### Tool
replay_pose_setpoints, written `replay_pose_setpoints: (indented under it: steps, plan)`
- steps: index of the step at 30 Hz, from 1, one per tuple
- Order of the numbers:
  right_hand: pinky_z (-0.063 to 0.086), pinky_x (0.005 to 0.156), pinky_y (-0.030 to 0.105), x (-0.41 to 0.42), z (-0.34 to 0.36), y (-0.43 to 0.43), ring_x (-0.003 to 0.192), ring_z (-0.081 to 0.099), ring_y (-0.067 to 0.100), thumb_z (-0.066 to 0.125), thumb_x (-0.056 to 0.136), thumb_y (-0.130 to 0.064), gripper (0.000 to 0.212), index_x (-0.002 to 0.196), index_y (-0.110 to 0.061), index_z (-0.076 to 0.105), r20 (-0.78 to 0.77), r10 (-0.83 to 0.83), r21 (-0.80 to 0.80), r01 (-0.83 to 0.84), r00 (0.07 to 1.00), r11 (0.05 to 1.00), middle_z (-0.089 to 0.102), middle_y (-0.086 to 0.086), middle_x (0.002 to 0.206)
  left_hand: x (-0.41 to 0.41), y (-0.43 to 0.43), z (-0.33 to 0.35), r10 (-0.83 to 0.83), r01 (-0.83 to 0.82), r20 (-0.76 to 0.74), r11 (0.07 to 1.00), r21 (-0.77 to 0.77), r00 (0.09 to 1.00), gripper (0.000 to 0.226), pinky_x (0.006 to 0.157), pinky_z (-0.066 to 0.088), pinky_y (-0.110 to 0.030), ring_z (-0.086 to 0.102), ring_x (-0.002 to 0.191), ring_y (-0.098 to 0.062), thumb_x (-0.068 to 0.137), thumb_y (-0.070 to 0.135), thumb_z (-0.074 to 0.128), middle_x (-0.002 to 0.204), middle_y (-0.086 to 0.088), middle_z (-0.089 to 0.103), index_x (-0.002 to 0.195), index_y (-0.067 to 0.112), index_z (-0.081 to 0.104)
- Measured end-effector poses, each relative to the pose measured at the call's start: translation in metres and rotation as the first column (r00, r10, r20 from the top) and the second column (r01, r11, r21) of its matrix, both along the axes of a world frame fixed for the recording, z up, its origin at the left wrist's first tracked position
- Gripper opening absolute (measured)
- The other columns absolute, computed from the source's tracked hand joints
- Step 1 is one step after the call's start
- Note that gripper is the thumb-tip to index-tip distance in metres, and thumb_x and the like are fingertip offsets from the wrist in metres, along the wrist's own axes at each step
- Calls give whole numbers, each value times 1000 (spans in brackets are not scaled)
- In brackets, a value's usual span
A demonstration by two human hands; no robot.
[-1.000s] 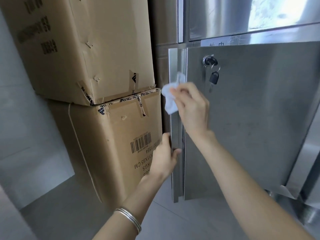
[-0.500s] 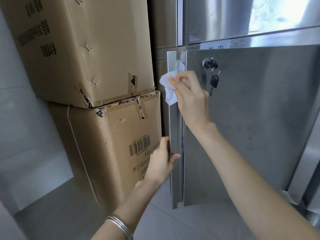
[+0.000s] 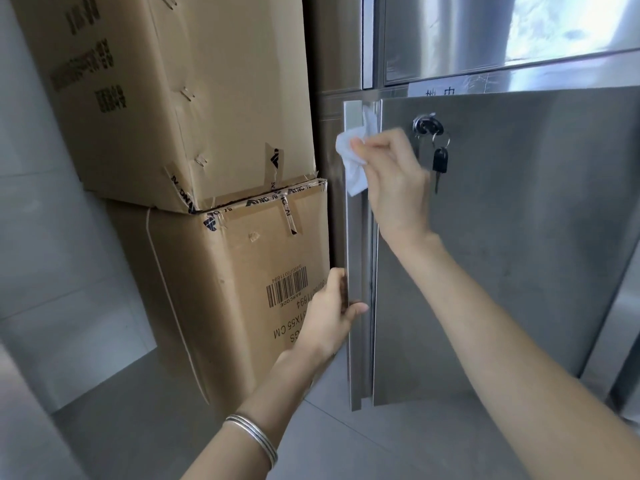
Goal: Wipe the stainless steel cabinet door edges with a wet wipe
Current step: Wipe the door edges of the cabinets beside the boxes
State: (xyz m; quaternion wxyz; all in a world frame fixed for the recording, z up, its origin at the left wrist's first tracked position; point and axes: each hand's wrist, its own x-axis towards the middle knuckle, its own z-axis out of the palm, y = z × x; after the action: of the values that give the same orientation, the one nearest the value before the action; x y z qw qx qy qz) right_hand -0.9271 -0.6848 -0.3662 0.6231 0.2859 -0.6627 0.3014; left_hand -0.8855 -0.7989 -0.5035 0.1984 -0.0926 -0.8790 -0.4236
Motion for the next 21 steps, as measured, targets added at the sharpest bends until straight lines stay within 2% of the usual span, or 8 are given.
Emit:
replay_pose_setpoints:
  steps: [2,5,8,11,13,15,18,21]
  plan:
    - [45,40,28,13,-27,5,56,56,29,53,86,-1,19,93,1,71,25,30,24,-31,999,999,64,16,81,-1,1,0,-5,5,-1,1000,3,1000,38,88,50,-43,64,94,-25,89,21,69,98,-6,69,112,17,39]
    - [45,35,31,21,-59,9,51,54,26,52,84,0,20,89,1,72,86,33,136,-45,996,990,63,15,78,-3,1,2,-5,5,-16,1000,-5,1000,39,87,50,-43,65,94,-28,89,20,69,99,-9,70,114,12,40]
    - [48,41,36,13,-25,11,55,53,28,58,84,1,16,92,-2,71,108,59,112,-71,992,991,61,13,85,-5,-1,0,-13,13,-26,1000,-20,1000,39,81,49,-36,64,89,-21,88,21,70,94,-5,68,112,15,40]
    - [51,50,32,7,-5,9,63,57,28,56,87,-6,16,94,-3,70,100,85,97,-94,991,991,60,9,87,-2,-6,0,-80,80,-3,996,-33,997,40,71,41,-17,59,77,4,88,20,71,84,15,60,109,25,37]
    - [44,59,22,8,-22,14,68,56,15,50,90,-19,26,95,-3,69,176,98,99,-117,980,988,56,-4,86,1,-10,4,-169,167,52,985,42,984,47,70,40,-6,57,76,16,85,19,73,88,19,57,115,26,38]
    - [46,59,22,13,-57,21,69,58,12,59,86,-5,15,94,-1,71,199,105,129,-132,974,983,60,0,89,7,-13,11,-302,274,106,936,221,947,58,76,42,-4,57,87,18,82,25,74,106,16,58,127,25,38]
    - [53,70,26,20,-117,21,79,64,16,62,82,5,15,93,3,71,226,159,77,-181,961,981,64,8,93,13,-15,26,-389,340,52,856,390,920,62,85,44,-7,56,104,16,83,39,59,116,19,61,138,20,39]
    - [47,83,15,21,-148,9,89,58,9,60,87,-1,14,95,5,69,275,204,-17,-207,939,978,57,-4,97,3,-13,53,-302,275,-6,857,436,953,55,101,45,-30,59,112,-17,88,46,50,104,-3,62,134,15,47]
